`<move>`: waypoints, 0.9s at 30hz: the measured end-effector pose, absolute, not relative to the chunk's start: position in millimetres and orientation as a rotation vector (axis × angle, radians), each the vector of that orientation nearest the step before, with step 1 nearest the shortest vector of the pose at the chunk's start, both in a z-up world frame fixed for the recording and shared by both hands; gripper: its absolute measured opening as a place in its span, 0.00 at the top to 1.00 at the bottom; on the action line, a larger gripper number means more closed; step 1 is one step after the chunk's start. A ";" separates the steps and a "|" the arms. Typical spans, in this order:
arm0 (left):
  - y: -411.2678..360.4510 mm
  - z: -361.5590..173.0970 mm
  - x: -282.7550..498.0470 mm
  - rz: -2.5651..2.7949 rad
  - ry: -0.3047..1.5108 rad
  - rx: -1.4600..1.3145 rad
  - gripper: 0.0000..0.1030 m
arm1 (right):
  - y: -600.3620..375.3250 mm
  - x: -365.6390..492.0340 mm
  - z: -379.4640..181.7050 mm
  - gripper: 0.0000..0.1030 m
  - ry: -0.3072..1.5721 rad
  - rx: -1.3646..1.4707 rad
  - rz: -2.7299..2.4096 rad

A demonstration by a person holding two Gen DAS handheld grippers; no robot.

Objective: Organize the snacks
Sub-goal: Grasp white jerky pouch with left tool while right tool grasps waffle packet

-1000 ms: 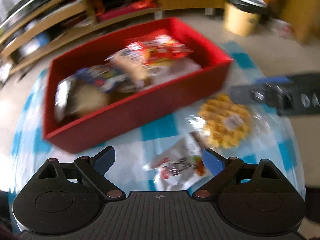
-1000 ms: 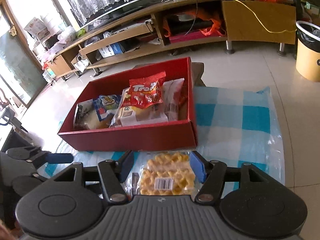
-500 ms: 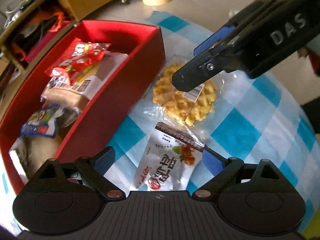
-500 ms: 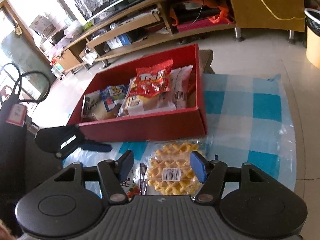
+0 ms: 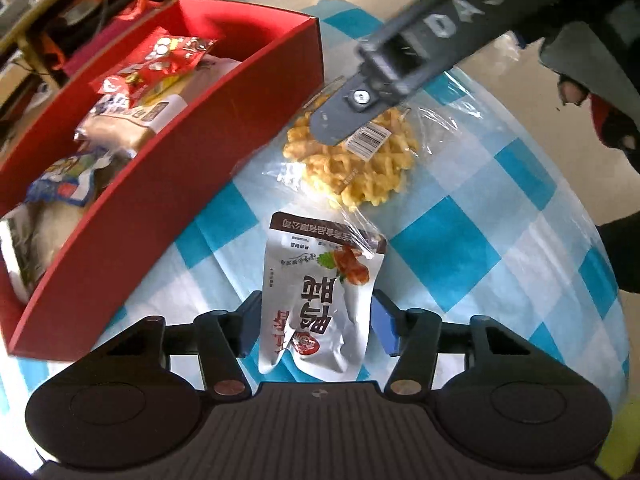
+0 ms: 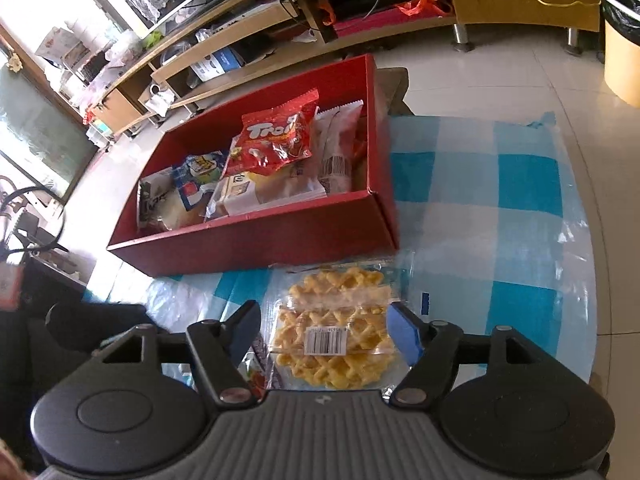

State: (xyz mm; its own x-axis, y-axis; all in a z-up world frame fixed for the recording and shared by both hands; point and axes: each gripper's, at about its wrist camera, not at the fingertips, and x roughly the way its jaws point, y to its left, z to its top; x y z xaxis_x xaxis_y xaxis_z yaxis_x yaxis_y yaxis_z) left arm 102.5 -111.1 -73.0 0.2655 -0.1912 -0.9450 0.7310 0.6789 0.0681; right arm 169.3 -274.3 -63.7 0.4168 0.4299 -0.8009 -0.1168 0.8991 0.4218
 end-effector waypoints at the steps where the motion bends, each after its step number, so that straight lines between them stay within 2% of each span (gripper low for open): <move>1: -110.2 -72.7 98.4 -0.654 1.150 0.546 0.39 | -273.0 169.5 -64.2 0.30 1.093 0.325 0.351; 11: -85.1 -76.9 73.8 -0.512 1.206 0.357 0.41 | -277.2 158.2 -60.2 0.27 1.090 0.308 0.319; 15: -73.6 -73.7 75.7 -0.488 1.215 0.279 0.41 | -273.2 168.9 -70.0 0.23 1.116 0.282 0.302; 18: -74.5 -62.9 82.0 -0.492 1.218 0.258 0.41 | -260.5 174.9 -77.3 0.14 1.124 0.266 0.317; 19: -74.9 -62.9 81.9 -0.499 1.217 0.258 0.41 | -254.1 175.8 -79.2 0.06 1.126 0.239 0.331; 22: -76.6 -64.0 82.9 -0.509 1.229 0.256 0.40 | -237.8 176.1 -89.7 0.00 1.150 0.161 0.355; 25: -76.1 -67.6 85.7 -0.502 1.233 0.258 0.40 | -226.8 171.6 -90.6 0.00 1.123 0.075 0.351; 27: -75.6 -65.2 86.5 -0.496 1.232 0.251 0.40 | -222.2 170.4 -89.7 0.05 1.110 0.027 0.337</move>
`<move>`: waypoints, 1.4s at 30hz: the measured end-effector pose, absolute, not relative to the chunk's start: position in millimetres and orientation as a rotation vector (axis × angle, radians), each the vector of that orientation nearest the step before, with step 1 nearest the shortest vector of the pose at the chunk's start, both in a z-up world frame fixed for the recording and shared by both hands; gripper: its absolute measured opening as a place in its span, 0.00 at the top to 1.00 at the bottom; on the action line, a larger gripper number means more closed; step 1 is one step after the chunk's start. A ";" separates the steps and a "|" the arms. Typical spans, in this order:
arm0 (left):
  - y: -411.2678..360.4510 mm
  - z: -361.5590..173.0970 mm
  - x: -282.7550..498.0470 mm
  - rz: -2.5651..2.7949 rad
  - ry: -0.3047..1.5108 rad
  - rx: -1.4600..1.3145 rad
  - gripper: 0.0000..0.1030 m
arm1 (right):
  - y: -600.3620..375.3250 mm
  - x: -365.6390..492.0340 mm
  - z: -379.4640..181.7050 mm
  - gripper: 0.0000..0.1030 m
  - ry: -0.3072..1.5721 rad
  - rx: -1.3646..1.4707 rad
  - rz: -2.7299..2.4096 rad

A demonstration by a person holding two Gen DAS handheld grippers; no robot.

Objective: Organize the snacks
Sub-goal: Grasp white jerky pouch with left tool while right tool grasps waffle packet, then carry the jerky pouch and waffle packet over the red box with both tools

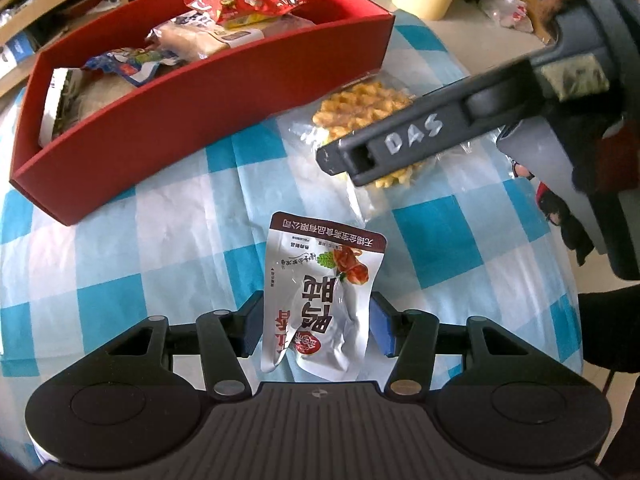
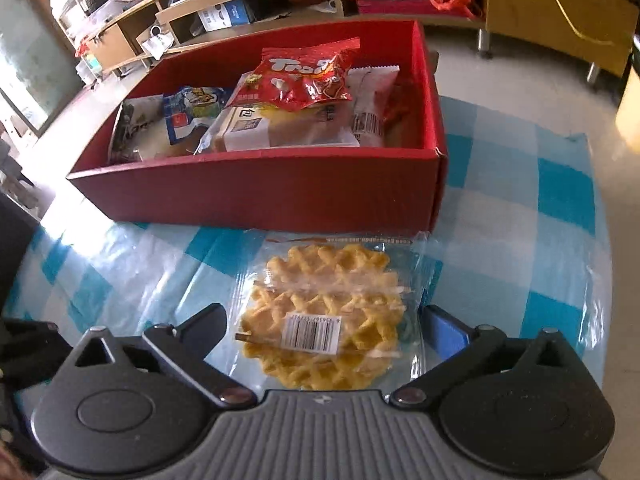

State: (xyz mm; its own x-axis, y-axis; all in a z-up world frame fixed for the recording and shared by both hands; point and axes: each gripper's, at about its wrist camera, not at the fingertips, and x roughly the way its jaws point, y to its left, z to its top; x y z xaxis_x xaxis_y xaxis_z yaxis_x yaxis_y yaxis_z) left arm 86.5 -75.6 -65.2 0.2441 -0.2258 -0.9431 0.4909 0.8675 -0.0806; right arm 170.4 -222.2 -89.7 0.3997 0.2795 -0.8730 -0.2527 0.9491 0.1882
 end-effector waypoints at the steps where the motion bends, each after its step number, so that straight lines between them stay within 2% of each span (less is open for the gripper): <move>1: -75.0 -64.7 86.9 -0.491 1.232 0.251 0.40 | -219.4 168.9 -88.6 0.11 1.104 -0.001 0.338; 2: -74.1 -63.8 87.4 -0.486 1.230 0.252 0.40 | -218.2 167.1 -87.1 0.19 1.096 -0.015 0.343; 3: -72.9 -62.3 87.3 -0.482 1.228 0.248 0.40 | -218.6 166.0 -85.2 0.22 1.096 -0.007 0.348; 8: -66.7 -50.7 87.5 -0.461 1.200 0.224 0.40 | -221.3 159.6 -81.1 0.25 1.092 -0.013 0.343; 25: -62.8 -15.5 85.5 -0.418 1.087 0.201 0.40 | -245.3 115.3 -33.2 0.25 0.967 0.195 0.339; 42: -52.9 18.7 99.5 -0.295 0.947 0.177 0.40 | -246.1 122.6 -11.8 0.25 0.854 0.259 0.343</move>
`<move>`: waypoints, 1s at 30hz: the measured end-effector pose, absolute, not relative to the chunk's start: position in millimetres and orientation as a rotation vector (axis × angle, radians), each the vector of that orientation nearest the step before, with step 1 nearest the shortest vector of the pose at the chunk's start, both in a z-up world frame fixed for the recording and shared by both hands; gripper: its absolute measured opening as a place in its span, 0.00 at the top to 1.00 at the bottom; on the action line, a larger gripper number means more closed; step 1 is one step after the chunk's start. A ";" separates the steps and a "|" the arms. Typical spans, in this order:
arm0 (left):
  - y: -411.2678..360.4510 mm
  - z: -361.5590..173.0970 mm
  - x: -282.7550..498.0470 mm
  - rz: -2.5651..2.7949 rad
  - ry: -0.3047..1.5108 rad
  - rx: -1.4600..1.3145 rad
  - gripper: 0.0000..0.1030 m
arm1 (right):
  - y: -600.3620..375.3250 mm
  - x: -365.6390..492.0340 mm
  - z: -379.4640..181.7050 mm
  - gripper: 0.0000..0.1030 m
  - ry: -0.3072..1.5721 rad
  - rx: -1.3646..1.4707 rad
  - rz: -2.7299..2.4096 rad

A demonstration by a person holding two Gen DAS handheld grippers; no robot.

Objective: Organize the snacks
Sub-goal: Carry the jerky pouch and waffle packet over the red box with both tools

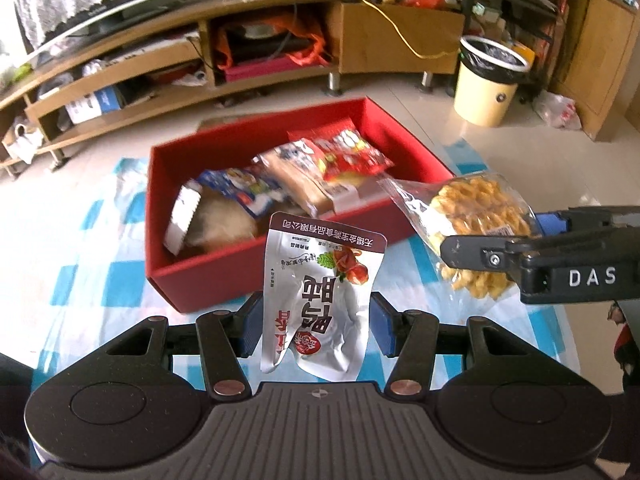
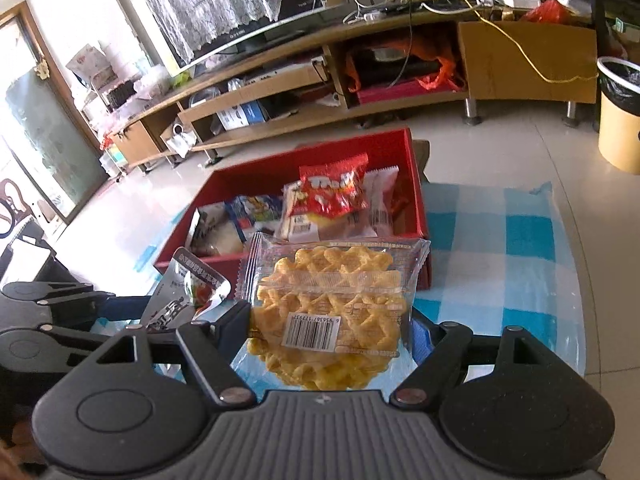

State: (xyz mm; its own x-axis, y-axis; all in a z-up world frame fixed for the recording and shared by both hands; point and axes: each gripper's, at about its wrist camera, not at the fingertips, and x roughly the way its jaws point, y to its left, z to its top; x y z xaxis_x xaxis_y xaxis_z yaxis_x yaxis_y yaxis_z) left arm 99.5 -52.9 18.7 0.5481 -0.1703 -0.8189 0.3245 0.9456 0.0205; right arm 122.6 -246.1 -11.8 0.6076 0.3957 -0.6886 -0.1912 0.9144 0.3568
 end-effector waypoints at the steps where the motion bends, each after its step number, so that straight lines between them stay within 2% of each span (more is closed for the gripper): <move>1: -52.0 20.8 102.0 -0.289 0.940 0.173 0.40 | -245.8 124.4 -9.7 0.25 0.845 0.261 0.343; 14: -43.5 48.9 140.7 -0.191 0.830 0.132 0.40 | -247.7 159.0 16.3 0.25 0.712 0.287 0.329; 30: -42.8 46.2 181.9 -0.126 0.817 0.131 0.39 | -245.6 193.4 20.6 0.25 0.663 0.274 0.322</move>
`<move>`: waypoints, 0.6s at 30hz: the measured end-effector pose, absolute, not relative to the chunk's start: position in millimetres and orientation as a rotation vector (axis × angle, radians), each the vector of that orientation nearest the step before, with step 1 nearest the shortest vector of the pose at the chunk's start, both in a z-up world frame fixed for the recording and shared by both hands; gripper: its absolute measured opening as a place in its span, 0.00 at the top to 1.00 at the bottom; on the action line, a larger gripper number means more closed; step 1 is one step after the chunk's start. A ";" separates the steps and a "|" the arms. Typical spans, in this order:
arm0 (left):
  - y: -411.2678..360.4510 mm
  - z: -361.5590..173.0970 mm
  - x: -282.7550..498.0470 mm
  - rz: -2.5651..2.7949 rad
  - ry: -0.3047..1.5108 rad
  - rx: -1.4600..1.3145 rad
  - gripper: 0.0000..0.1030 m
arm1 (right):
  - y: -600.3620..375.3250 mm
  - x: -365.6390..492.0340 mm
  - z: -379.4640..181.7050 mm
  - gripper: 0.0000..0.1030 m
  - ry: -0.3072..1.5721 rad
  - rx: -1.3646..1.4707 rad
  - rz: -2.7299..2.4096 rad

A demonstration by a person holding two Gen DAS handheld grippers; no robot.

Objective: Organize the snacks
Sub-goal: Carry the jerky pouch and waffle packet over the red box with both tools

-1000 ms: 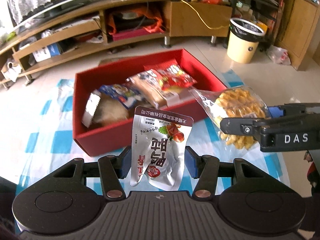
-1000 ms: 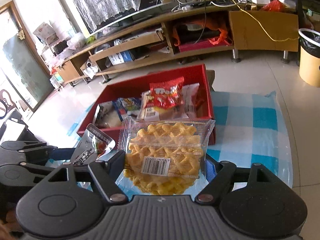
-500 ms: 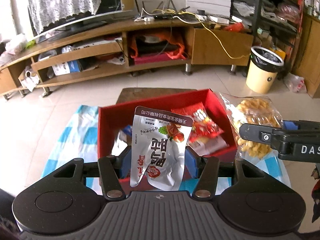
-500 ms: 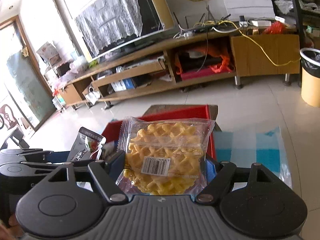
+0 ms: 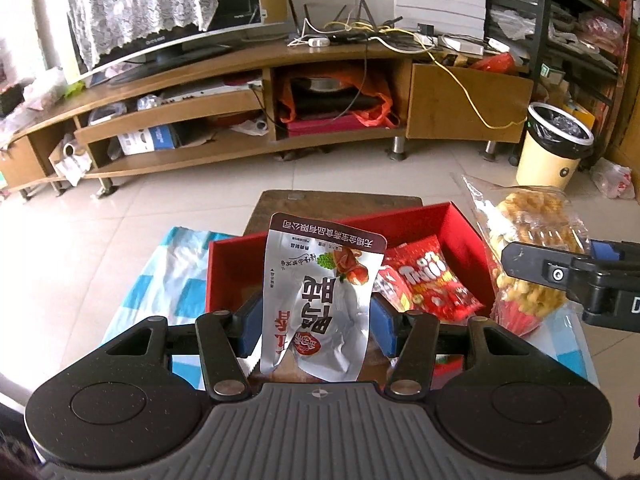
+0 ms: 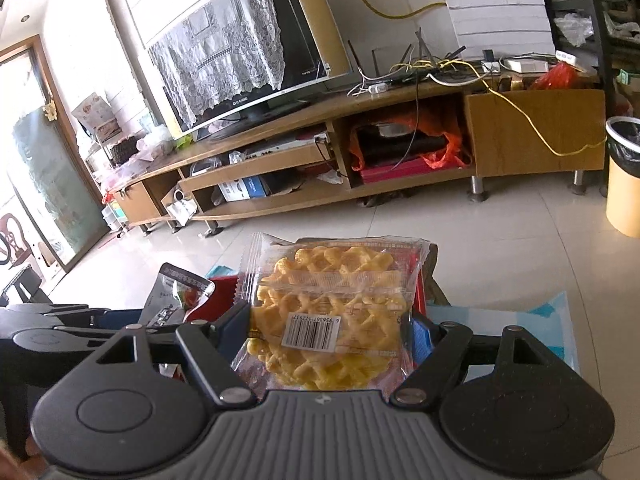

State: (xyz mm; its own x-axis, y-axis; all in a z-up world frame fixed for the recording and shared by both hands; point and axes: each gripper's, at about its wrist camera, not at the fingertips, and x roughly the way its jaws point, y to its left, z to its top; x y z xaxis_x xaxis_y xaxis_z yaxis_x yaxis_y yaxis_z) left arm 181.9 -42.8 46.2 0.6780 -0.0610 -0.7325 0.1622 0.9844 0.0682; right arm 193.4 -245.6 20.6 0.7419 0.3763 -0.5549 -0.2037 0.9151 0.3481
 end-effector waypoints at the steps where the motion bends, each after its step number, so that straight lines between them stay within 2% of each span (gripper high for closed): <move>1: -42.6 46.2 184.7 -0.120 0.815 0.131 0.39 | -245.1 195.6 20.5 0.25 0.663 0.272 0.322; 18: -45.0 26.7 215.2 -0.085 0.863 0.146 0.39 | -227.7 230.2 1.6 0.25 0.723 0.229 0.330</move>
State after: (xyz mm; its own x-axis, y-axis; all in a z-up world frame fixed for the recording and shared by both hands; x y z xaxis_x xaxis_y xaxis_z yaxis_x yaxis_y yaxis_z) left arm 215.2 -45.0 26.7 0.6476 -0.0155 -0.7618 0.1336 0.9866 0.0935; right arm 230.2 -227.7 1.6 0.7016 0.3720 -0.6077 -0.2154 0.9237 0.3168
